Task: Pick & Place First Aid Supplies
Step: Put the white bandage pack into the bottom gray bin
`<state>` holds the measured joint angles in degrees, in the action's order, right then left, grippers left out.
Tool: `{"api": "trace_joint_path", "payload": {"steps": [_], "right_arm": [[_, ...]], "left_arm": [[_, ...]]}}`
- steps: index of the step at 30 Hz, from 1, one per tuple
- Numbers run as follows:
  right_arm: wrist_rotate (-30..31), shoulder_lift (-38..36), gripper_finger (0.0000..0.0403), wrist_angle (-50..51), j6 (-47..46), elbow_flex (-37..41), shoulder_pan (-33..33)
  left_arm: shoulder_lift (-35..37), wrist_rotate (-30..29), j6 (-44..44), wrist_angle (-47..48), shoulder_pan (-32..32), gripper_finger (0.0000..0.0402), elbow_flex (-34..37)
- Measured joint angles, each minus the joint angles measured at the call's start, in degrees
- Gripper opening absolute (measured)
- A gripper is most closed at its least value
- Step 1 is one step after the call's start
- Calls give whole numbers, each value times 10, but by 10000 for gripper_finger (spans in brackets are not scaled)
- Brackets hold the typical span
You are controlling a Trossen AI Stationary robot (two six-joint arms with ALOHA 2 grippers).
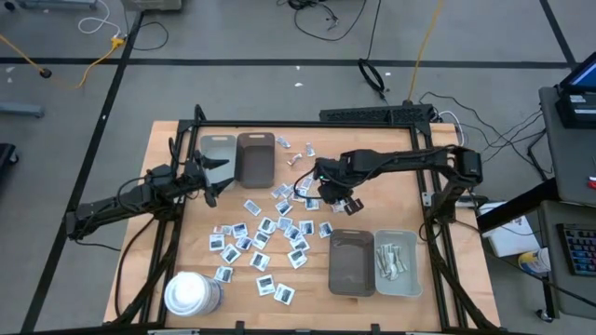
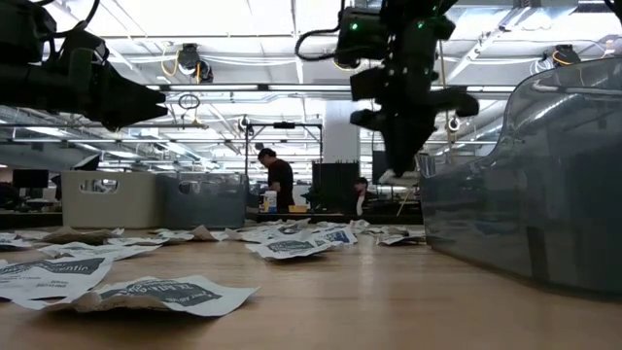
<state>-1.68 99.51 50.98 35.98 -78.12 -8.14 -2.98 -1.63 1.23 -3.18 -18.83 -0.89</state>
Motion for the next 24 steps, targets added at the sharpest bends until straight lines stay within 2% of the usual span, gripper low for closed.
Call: {"api": "trace_joint_path", "payload": {"steps": [4,14,20,24], "right_arm": [[-1,-22,1,36,-55,0,0],[0,-53,0,86,-285,0,13],[33,-88,0,86,-481,12,52],[46,-111,0,118,-651,27,92]], "left_arm": [[0,0,0,0,0,306,0],[0,0,0,0,0,306,0],[0,0,0,0,0,306,0],[0,0,0,0,0,306,0]]}}
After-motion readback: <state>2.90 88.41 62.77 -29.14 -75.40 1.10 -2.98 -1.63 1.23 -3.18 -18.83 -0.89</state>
